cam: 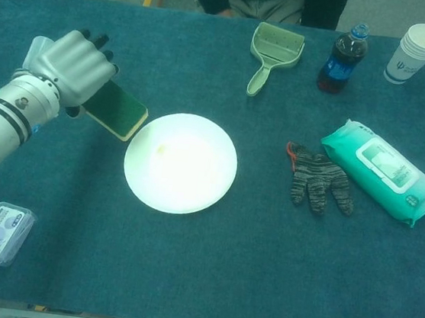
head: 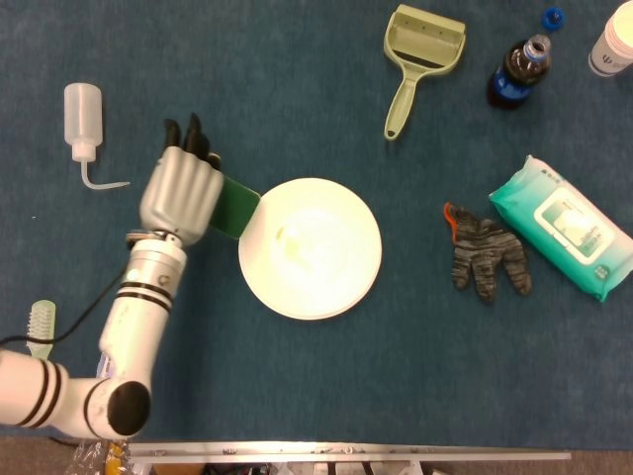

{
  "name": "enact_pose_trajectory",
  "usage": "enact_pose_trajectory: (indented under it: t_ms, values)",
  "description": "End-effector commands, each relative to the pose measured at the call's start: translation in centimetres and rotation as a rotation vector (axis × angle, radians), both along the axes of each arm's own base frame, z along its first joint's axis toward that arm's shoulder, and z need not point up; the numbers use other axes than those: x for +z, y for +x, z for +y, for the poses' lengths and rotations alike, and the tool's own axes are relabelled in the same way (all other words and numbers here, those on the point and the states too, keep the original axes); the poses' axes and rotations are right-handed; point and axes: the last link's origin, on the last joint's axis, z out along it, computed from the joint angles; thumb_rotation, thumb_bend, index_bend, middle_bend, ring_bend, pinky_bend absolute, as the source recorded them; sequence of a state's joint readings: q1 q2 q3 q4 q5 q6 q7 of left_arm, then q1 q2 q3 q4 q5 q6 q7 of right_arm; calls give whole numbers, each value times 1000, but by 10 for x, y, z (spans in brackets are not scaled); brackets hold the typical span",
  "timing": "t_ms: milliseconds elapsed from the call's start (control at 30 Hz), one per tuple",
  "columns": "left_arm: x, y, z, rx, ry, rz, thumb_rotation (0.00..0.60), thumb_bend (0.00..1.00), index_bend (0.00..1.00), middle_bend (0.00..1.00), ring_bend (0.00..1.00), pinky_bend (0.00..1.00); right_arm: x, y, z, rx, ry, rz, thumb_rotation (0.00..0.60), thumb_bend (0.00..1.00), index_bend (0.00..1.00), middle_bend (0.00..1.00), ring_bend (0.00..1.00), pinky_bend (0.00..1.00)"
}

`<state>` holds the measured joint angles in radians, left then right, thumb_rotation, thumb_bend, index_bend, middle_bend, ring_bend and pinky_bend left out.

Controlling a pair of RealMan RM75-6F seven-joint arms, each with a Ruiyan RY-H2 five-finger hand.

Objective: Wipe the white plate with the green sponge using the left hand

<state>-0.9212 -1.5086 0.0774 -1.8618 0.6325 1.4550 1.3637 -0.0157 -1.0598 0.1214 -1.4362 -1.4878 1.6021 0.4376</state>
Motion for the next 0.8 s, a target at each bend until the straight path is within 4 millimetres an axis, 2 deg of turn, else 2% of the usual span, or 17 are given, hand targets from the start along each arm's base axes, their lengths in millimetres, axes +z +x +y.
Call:
enact_pose_trajectory:
  t_ms: [33,400,800]
  values:
    - [10,-12,-2,31,10,-32,551,236,394,201,51,139,0,0,0,-1,1,0,600,184,340,400,264,313]
    - [19,-44,-13,122,-12,-125,548,236,384,198,51,139,-2,3,-1,5,10,7,600,184,340,400,264,313]
    - [16,-64,-15,171,-19,-140,550,236,373,193,51,139,-3,6,-2,9,14,9,600,184,340,400,264,313]
